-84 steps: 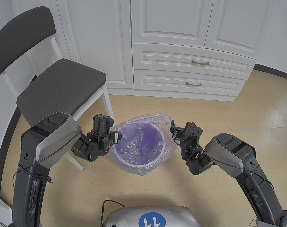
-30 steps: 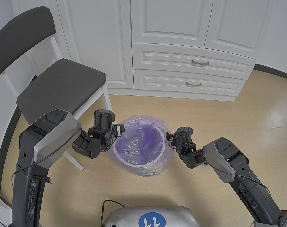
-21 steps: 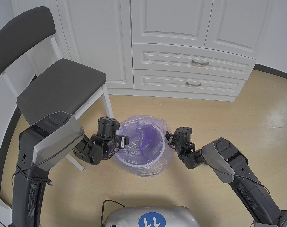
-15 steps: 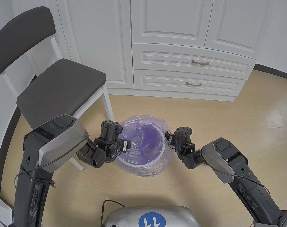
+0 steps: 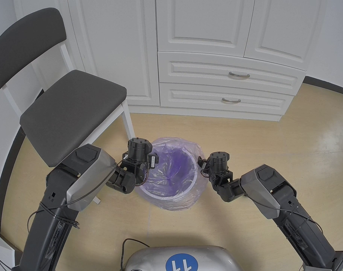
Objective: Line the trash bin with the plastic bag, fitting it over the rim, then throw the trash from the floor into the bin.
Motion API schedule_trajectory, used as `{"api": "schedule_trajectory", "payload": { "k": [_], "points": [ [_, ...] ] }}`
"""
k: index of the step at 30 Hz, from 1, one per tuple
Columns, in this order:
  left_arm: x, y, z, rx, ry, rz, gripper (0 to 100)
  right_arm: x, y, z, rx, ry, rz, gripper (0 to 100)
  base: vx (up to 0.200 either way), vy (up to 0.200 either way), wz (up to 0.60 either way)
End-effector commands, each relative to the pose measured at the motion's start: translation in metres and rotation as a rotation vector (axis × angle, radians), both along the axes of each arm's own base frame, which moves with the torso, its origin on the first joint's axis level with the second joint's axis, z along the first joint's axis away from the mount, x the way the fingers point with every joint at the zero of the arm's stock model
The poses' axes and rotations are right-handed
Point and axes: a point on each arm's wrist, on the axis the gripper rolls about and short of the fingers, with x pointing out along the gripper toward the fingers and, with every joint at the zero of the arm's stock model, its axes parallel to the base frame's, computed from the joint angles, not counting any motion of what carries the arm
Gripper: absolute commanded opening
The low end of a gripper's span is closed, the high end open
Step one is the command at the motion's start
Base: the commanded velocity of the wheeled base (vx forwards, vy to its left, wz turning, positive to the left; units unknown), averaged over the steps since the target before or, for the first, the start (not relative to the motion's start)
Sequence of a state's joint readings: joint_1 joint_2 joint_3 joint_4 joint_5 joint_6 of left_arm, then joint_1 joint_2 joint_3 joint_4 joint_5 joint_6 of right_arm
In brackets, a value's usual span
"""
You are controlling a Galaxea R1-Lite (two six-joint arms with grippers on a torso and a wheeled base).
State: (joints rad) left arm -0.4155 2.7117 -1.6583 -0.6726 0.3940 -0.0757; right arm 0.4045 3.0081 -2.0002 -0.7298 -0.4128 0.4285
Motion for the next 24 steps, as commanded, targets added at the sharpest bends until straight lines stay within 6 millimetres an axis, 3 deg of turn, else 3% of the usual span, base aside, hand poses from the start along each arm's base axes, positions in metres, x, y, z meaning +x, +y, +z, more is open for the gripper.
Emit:
{"api": "schedule_trajectory", "payload": {
  "k": [1, 24],
  "points": [
    [0.012, 0.003, -0.015, -0.017, -0.017, 0.045, 100, 0.000, 0.000, -0.001, 0.002, -0.008, -0.007, 100, 0.000, 0.000, 0.00],
    [0.020, 0.019, 0.024, -0.123, -0.089, 0.106, 100, 0.002, 0.003, 0.014, 0.051, -0.137, -0.014, 100, 0.000, 0.000, 0.00]
  ]
}}
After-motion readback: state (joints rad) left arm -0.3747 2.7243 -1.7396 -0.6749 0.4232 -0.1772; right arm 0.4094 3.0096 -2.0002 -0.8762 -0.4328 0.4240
